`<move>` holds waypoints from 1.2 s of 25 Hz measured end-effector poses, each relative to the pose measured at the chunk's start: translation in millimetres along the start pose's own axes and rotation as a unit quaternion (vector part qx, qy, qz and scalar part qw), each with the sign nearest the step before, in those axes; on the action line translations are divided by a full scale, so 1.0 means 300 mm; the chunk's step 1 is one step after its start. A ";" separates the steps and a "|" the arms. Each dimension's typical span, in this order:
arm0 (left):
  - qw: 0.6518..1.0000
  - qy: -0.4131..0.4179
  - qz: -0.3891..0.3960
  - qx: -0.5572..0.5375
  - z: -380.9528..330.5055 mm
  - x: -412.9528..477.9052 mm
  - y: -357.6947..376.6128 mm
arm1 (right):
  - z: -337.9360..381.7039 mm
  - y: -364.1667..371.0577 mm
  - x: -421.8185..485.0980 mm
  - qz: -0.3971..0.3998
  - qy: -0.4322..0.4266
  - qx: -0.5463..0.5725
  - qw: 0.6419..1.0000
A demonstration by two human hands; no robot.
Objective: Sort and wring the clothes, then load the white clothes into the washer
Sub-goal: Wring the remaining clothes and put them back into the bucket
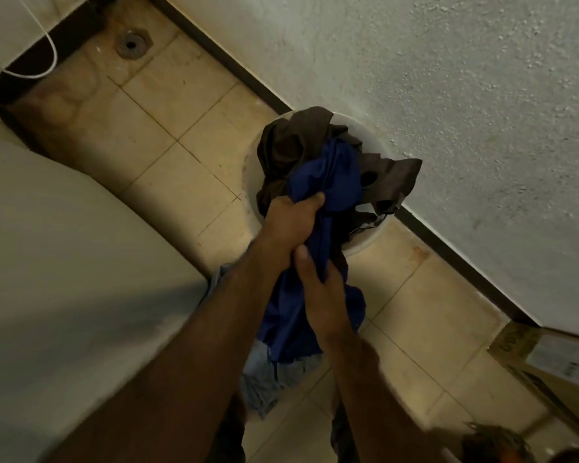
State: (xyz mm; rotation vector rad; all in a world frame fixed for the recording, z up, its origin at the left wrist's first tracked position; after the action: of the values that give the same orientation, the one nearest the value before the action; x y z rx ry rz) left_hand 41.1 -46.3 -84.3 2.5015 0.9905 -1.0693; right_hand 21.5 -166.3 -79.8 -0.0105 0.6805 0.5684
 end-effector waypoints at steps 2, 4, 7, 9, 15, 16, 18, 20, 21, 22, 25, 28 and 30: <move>1.000 -0.011 -0.001 0.004 0.002 0.051 0.012 | 0.006 -0.030 0.009 -0.008 0.007 -0.053 0.999; 0.999 -0.020 0.033 0.008 0.016 0.060 0.034 | 0.044 -0.071 0.029 -0.057 0.010 -0.057 0.997; 0.981 -0.076 0.164 -0.066 0.106 -0.011 0.090 | 0.123 -0.097 0.075 -0.116 0.018 0.013 0.993; 0.972 -0.112 0.174 -0.114 0.162 -0.088 0.082 | 0.161 -0.117 0.138 -0.147 0.033 0.054 0.987; 0.989 -0.023 0.138 -0.052 0.120 -0.160 0.075 | 0.202 -0.102 0.237 -0.122 0.073 0.001 0.990; 0.992 -0.023 0.106 -0.060 0.090 -0.146 0.064 | 0.197 -0.093 0.218 -0.102 0.079 0.015 0.992; 0.997 -0.032 0.052 -0.050 0.043 -0.123 0.051 | 0.178 -0.092 0.163 -0.069 0.082 0.027 0.994; 0.999 -0.026 0.015 0.018 0.010 -0.116 0.048 | 0.162 -0.089 0.101 -0.037 0.070 -0.012 0.997; 0.999 -0.020 0.002 0.045 -0.003 -0.113 0.051 | 0.163 -0.089 0.069 -0.028 0.061 -0.027 0.997; 0.998 -0.013 -0.009 0.058 -0.014 -0.110 0.052 | 0.156 -0.093 0.047 -0.021 0.056 -0.028 0.998; 0.999 -0.003 -0.035 0.029 -0.040 -0.080 0.050 | 0.133 -0.091 -0.001 0.005 0.015 -0.052 0.999; 0.997 -0.061 -0.044 -0.033 -0.047 -0.049 0.056 | 0.123 -0.113 -0.064 -0.065 -0.121 -0.235 0.962; 0.992 -0.113 -0.026 -0.045 -0.017 -0.043 0.083 | 0.086 -0.124 -0.078 -0.079 -0.120 -0.236 0.961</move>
State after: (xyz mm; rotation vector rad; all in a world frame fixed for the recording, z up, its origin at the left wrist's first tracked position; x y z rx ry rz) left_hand 54.2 -68.7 -72.6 2.2364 1.0168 -1.2611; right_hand 40.6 -204.4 -51.8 -0.4320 0.2919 0.5558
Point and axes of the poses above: each hand's wrist, its own x-axis towards the middle knuckle, its own y-axis out of the palm, z = x × y, the point moved 8 cm from there along x, towards the middle knuckle, and after that the axes turned 1 degree about y, right-handed, at the moved point
